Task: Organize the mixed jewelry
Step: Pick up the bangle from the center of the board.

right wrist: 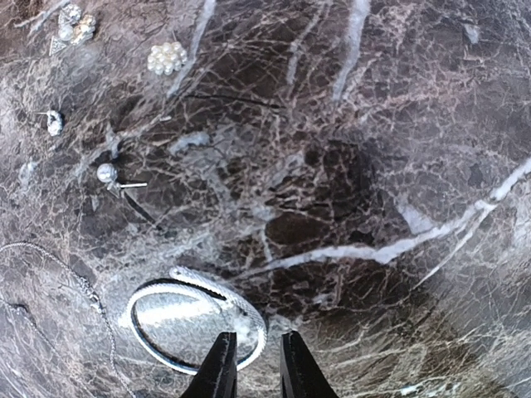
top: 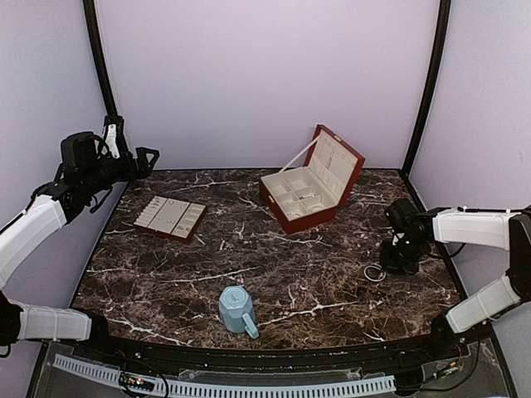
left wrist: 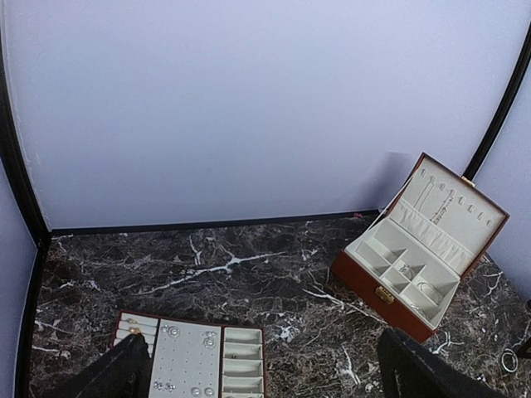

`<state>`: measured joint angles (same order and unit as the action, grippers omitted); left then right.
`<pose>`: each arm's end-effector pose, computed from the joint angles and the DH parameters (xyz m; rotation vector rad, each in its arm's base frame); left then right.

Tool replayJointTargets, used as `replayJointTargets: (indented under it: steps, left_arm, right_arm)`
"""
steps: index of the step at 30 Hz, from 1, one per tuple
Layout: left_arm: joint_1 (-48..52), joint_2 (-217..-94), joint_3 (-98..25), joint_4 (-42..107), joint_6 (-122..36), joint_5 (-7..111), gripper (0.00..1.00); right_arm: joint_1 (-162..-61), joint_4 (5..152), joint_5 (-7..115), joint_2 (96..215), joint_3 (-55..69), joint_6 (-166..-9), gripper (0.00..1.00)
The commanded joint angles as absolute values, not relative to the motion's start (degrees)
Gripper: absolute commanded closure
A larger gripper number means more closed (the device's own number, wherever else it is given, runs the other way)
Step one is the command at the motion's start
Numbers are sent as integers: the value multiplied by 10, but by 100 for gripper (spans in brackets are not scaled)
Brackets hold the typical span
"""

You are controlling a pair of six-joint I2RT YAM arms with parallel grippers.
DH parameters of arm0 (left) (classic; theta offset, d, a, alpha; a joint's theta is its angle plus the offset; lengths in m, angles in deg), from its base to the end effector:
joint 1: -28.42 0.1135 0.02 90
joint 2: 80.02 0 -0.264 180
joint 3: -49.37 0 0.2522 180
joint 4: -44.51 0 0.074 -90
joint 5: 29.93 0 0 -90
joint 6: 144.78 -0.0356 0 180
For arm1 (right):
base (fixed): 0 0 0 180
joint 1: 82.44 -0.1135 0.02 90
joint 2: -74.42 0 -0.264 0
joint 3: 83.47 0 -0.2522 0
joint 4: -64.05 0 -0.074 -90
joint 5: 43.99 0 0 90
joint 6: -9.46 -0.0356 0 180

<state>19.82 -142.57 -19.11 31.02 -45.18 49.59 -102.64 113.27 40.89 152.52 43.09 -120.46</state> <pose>0.2534 -0.0449 0.3595 0.1225 1.7116 -0.3919 0.2124 0.0748 0.1614 0.5062 2.8071 0.0919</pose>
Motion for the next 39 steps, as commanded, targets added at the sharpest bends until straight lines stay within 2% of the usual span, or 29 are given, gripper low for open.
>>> replayJointTargets:
  steps: [1,8,19,29,36,39]
  left_arm:
    - [197,-1407,-202,311,-460,499,2]
    - [197,-1401,-202,311,-463,502,2]
    - [197,-1393,-202,310,-463,500,2]
    - [197,-1377,-197,311,-461,495,2]
    - [197,-1381,-197,311,-458,494,2]
    - [197,-1380,-197,312,-455,489,2]
  right_arm:
    - [-1033,1128,405,1539,412,-1194,81]
    - [-1035,1114,405,1551,425,-1201,82]
    - [-1047,1133,383,1572,424,-1213,89]
    - [-1056,1145,375,1560,437,-1232,90]
    - [-1062,1094,433,1546,448,-1229,100]
    - [-1065,1110,425,1542,440,-1226,100]
